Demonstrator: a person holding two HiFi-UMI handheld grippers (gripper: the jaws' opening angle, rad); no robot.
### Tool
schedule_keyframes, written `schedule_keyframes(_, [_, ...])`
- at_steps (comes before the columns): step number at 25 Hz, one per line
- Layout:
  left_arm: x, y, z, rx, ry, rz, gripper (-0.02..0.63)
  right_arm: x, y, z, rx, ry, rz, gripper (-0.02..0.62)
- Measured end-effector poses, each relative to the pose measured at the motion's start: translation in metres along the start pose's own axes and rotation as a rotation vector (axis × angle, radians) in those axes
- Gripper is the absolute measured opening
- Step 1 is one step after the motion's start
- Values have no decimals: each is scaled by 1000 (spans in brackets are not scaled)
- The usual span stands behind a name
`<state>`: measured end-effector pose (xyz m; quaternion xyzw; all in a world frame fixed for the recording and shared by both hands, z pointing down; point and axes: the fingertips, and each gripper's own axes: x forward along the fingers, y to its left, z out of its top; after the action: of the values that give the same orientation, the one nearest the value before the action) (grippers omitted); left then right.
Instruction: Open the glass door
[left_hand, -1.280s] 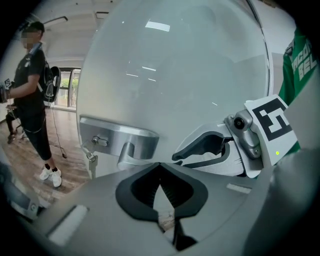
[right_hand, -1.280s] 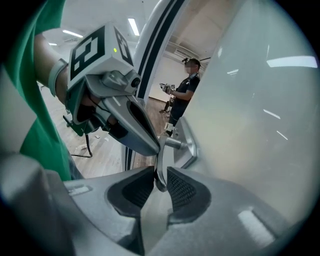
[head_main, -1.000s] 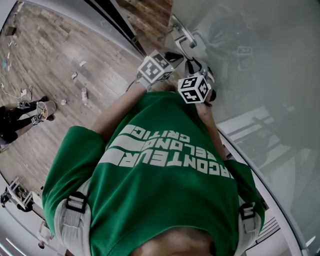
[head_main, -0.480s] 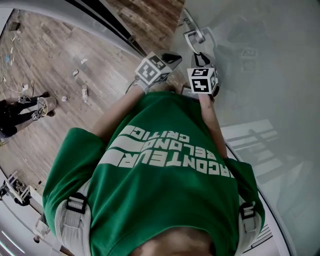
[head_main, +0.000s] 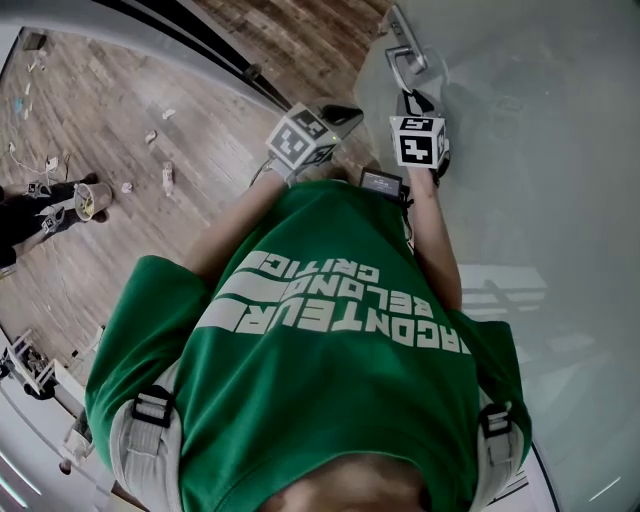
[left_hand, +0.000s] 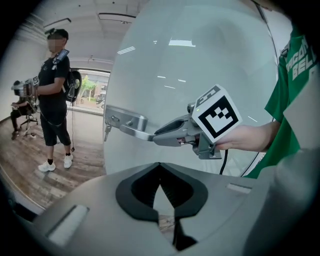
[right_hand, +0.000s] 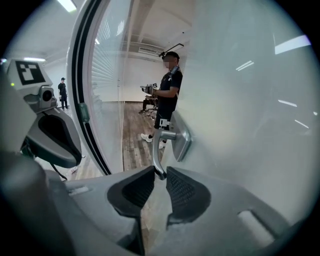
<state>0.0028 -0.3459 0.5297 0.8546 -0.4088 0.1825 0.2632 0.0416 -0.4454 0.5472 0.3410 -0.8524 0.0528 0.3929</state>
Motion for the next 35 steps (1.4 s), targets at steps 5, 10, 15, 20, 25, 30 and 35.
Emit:
schedule_keyframes(5, [8,-23,19,-6,-17,-5,14,-11,-33,8,36,-1,-20,67])
schedule_keyframes(10, [21,-38,15,3,-36,-22,14,1,-59,-4,70,-1,-41,67])
schedule_keyframes(15, [23,-21,4,-6,-51,-5,14,17,-77,-12,109,-8,-71,67])
schedule_keyframes(20, [31,-25,3,-9,-33,-27,13,14,-105,-22,136,-1,-112,66])
schedule_keyframes(25, [57,-29,13,18,-22,-84,14,14,-131,-27,154,2,-146,66])
schedule_keyframes(30, [75,-19,47,43,-47,-110,14,15,-159,-32,179,8,-167,66])
schedule_keyframes(35, [86,17,59,71,-33,-103,13,23,-178,-40,214,11,-193,66])
